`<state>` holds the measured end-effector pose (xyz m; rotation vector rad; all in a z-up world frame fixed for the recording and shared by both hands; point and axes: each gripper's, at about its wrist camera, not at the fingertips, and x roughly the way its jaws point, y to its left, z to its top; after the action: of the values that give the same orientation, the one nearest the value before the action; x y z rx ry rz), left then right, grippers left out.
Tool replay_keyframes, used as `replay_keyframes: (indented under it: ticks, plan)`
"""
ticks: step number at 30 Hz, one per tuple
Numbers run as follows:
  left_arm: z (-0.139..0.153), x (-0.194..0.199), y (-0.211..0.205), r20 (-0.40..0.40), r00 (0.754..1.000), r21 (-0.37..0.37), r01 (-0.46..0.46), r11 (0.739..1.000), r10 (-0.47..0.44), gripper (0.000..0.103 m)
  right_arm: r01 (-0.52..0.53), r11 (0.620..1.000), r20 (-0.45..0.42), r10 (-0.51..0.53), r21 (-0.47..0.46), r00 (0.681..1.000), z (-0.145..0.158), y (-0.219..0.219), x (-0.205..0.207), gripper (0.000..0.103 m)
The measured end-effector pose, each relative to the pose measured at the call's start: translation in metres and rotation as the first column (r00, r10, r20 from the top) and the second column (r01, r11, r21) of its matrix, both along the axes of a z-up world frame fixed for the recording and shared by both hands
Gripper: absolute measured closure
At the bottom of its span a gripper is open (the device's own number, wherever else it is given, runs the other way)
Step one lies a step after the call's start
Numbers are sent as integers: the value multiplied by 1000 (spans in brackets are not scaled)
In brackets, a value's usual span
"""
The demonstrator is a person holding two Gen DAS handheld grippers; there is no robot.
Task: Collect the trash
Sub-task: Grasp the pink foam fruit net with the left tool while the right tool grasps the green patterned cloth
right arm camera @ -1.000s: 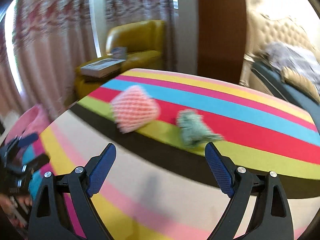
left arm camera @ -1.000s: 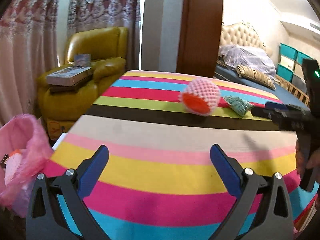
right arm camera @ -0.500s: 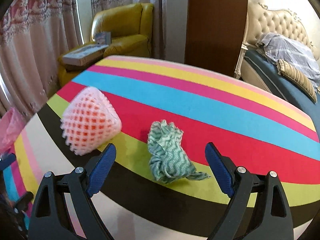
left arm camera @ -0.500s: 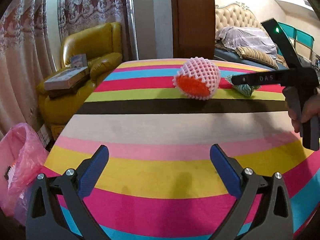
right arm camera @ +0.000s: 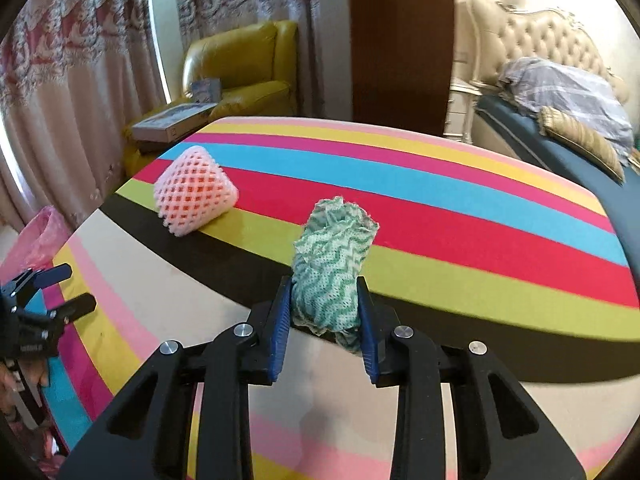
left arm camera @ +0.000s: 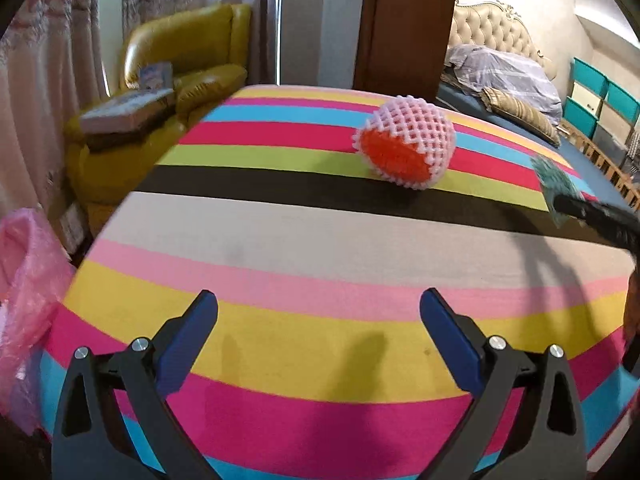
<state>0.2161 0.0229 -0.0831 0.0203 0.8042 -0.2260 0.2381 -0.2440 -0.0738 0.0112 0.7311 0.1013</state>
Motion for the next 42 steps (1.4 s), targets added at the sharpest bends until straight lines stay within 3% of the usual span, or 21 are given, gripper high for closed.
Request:
replay_keyframes:
  ticks: [11, 14, 20, 25, 27, 28, 30, 32, 34, 39, 42]
  plan:
    - [15, 55, -63, 23, 999, 6, 37, 999, -37, 5, 67, 998, 26, -67, -5, 997, -9, -12, -15, 72]
    - [24, 76, -85, 50, 995, 81, 80, 994, -84, 5, 65, 998, 43, -64, -25, 997, -5, -8, -15, 72]
    - [18, 119, -107, -19, 978, 230, 208, 951, -209, 5, 73, 997, 45, -72, -5, 996, -6, -12, -17, 72]
    - [11, 142, -109, -43, 972, 225, 236, 945, -232, 6, 77, 997, 39, -77, 10, 996, -7, -14, -17, 72]
    - [4, 141, -112, -52, 971, 221, 239, 946, -234, 35, 75, 997, 41, -76, 7, 996, -7, -14, -18, 72]
    - [4, 137, -113, -31, 974, 220, 227, 949, -226, 37, 74, 997, 43, -74, 6, 996, -7, -13, -18, 72]
    - [10, 126, -112, 29, 976, 216, 204, 955, -215, 58, 72, 997, 41, -72, 4, 997, -7, -13, -18, 72]
    - [17, 113, -106, 52, 979, 171, 185, 968, -196, 68, 69, 998, 39, -69, 1, 997, -7, -11, -18, 72]
    - [24, 93, -93, 70, 982, 85, 167, 982, -173, 69, 69, 998, 43, -69, -4, 997, -6, -10, -19, 72]
    - [31, 39, -74, 143, 982, 35, 122, 992, -126, 70, 63, 998, 45, -62, -14, 997, -6, -8, -19, 72]
    - [29, 6, -52, 173, 982, -45, 89, 995, -80, 70, 58, 998, 50, -57, -21, 997, -5, -6, -19, 72]
